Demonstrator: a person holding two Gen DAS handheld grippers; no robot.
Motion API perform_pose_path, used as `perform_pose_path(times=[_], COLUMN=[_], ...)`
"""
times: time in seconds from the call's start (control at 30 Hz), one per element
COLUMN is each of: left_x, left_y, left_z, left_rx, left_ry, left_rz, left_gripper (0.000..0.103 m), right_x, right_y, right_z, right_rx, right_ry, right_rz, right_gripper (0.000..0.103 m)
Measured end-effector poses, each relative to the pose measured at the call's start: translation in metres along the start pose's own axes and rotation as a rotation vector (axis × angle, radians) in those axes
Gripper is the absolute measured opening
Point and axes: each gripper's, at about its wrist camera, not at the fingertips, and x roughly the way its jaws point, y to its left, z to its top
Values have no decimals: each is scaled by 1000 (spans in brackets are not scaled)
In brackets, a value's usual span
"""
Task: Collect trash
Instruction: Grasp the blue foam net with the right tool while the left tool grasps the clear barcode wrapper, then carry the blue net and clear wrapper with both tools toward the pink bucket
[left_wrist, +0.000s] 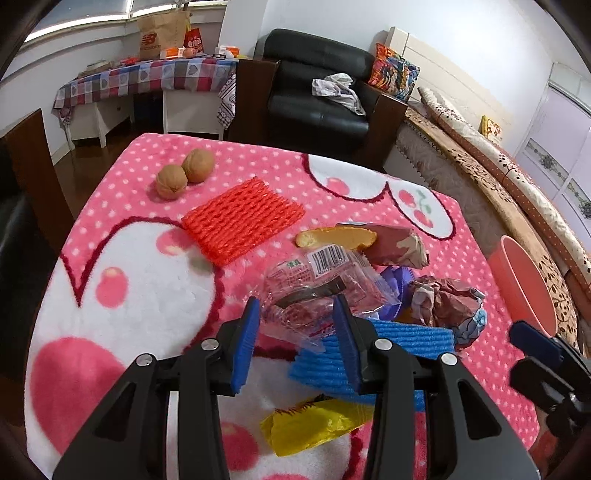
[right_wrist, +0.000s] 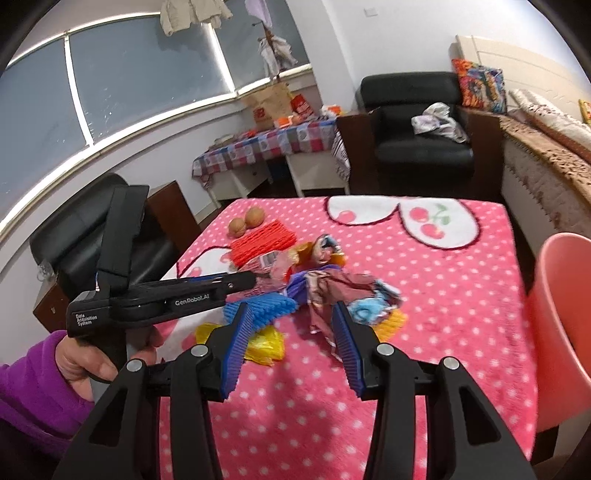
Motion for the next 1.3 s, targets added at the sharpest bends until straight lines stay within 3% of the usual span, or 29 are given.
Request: perform_pose_path(times=[0.13, 0.3, 0.4, 0.6, 0.67, 0.73, 0.83, 0.93, 1.3], left_x=[1, 2, -2, -10, -13, -17, -21, -27, -46], left_y=[4, 4, 5, 4, 3, 3, 1, -2, -22], left_z=[0, -2, -1, -1, -1, 0, 3, 7, 20], left_rx=[-10, -3, -12, -2, 2, 4, 12, 24, 65], left_ry=[5, -5, -19, -40, -48, -57, -70, -83, -140], left_rz=[-19, -27, -43, -66, -77, -93, -109, -123, -148], left_gripper=[41, 29, 21, 16, 16, 16, 15, 15, 15], right_x=[16, 28, 37, 53, 57, 61, 64, 57, 2], right_y=[3, 4, 6, 10, 10, 10, 9, 8, 1], right_z=[1, -2, -4, -5, -7, -9, -12, -11, -8], right_rx=[5, 39, 34, 39, 42, 45, 53, 66, 55], right_ry=[46, 97, 125, 167, 183, 200, 206, 178, 63], right_rz=[35, 88, 85, 79, 67, 56, 32, 25, -23], right_gripper=[49, 53, 53, 52, 48, 38, 14, 6, 5])
